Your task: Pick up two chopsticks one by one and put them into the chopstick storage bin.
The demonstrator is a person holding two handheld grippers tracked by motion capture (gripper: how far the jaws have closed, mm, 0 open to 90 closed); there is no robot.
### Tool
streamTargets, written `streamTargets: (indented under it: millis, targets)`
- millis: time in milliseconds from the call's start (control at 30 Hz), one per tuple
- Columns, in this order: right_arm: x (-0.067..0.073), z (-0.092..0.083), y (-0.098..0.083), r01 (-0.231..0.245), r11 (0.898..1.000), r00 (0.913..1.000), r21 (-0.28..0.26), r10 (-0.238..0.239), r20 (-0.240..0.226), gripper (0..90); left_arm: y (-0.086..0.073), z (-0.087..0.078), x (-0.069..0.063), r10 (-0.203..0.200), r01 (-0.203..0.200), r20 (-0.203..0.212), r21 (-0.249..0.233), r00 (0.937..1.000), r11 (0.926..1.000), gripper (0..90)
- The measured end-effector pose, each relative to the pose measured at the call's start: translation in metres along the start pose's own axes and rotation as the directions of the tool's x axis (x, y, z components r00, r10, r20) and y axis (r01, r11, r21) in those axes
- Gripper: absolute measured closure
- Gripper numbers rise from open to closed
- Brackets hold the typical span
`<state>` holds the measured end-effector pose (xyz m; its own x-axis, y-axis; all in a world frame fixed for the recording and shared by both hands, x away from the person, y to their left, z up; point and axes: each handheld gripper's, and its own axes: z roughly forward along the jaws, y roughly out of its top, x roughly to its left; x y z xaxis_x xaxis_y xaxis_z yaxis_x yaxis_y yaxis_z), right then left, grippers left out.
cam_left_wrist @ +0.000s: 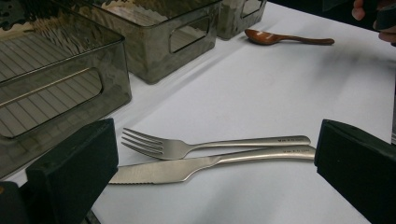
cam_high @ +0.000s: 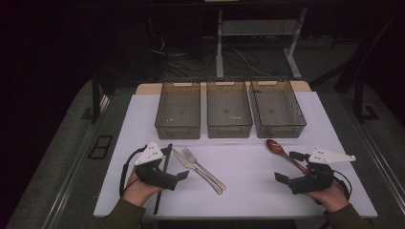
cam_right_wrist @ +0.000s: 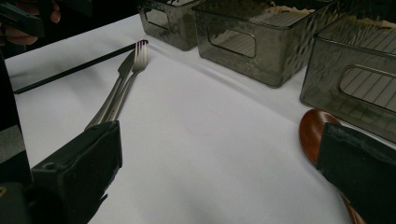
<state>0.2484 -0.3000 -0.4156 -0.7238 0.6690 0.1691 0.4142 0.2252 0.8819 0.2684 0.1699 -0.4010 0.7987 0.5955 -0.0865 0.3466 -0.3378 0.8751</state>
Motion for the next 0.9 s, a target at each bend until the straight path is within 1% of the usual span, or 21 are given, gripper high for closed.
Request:
streamTargets:
  millis: [167, 233, 367, 500, 667, 767, 833, 900]
  targets:
    - [0.0, 0.0, -0.001, 0.0, 1.0, 1.0, 0.003, 0.0, -0.008, 0.7, 0.001, -0.001, -0.001, 0.001, -0.001, -0.004, 0.003, 1.0, 1.0, 0.0]
    - [0.0, -0.001, 0.0, -0.003, 1.0, 1.0, -0.003, 0.003, -0.008, 0.7, 0.001, -0.001, -0.001, 0.001, -0.001, -0.003, 0.005, 1.0, 1.0, 0.0]
    - [-0.001, 0.0, 0.0, -0.002, 1.0, 0.9999, -0.004, 0.002, -0.012, 0.7, 0.001, -0.001, -0.002, -0.007, 0.007, -0.006, 0.003, 1.0, 1.0, 0.0]
    - [0.001, -0.001, -0.001, -0.002, 1.0, 0.9999, 0.002, 0.002, -0.011, 0.7, 0.0, -0.003, -0.003, -0.004, 0.004, -0.015, 0.02, 0.9999, 0.9998, 0.3]
    - [0.003, -0.002, 0.0, 0.011, 1.0, 0.9999, 0.006, -0.011, -0.002, 0.7, -0.002, -0.008, -0.003, -0.013, 0.013, -0.025, 0.027, 0.9996, 0.9995, 6.0]
    - [0.003, -0.002, -0.001, 0.007, 1.0, 1.0, 0.007, -0.007, 0.004, 0.7, -0.004, -0.011, -0.003, -0.011, 0.012, -0.026, 0.032, 0.9996, 0.9994, 13.4]
    - [0.003, -0.002, -0.001, 0.01, 1.0, 0.9999, 0.01, -0.01, 0.004, 0.7, -0.007, -0.015, -0.001, -0.016, 0.017, -0.032, 0.047, 0.9994, 0.9987, 15.2]
    - [0.003, -0.001, -0.001, 0.008, 1.0, 1.0, 0.013, -0.008, 0.006, 0.7, -0.01, -0.017, 0.0, -0.022, 0.023, -0.033, 0.051, 0.9992, 0.9984, 18.1]
